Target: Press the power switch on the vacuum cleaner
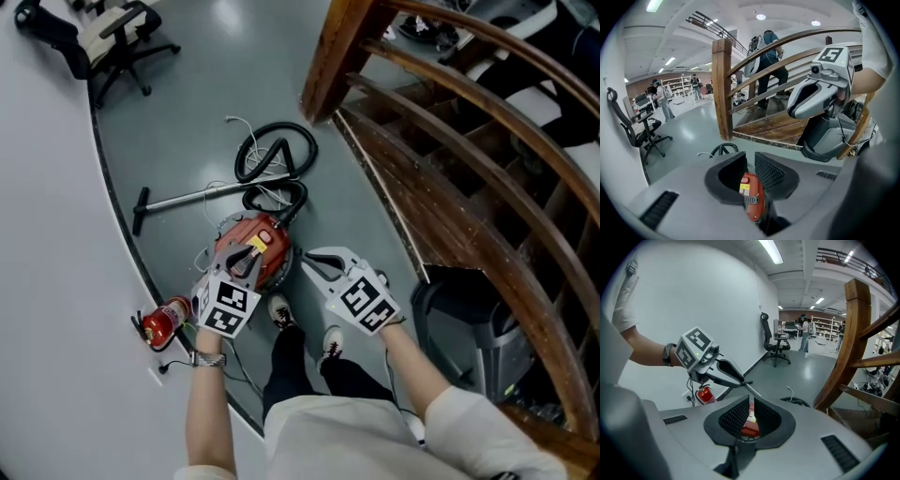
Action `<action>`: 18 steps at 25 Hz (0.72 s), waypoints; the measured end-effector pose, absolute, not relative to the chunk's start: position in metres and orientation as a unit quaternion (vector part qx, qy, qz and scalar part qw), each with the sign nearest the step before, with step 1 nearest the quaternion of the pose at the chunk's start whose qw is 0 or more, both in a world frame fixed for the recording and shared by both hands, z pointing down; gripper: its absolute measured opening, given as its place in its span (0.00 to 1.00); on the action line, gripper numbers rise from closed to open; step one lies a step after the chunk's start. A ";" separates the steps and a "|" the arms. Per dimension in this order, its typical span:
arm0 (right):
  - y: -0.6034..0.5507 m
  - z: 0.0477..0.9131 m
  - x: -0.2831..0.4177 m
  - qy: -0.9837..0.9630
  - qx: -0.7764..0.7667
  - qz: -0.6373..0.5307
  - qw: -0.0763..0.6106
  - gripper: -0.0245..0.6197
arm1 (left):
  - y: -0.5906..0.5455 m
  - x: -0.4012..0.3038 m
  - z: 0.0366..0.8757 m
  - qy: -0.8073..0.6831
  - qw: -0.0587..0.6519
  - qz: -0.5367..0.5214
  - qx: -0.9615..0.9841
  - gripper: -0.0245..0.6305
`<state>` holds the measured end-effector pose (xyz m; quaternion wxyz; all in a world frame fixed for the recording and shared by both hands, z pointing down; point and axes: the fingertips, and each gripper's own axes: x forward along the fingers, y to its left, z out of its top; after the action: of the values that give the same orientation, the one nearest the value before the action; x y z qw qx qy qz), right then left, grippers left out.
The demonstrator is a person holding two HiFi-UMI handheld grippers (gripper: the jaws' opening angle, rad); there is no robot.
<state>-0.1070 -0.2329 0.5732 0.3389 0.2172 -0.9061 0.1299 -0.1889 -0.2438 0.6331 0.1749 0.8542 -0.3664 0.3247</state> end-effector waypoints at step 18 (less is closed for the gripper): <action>-0.246 0.632 -0.094 -0.886 0.247 0.184 0.346 0.09 | -0.246 -0.179 0.720 -0.314 0.217 0.367 0.848 0.18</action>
<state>-0.0941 -0.2458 0.6317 0.3461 0.2471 -0.8861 0.1841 -0.1790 -0.2461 0.7199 0.2167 0.8482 -0.3145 0.3670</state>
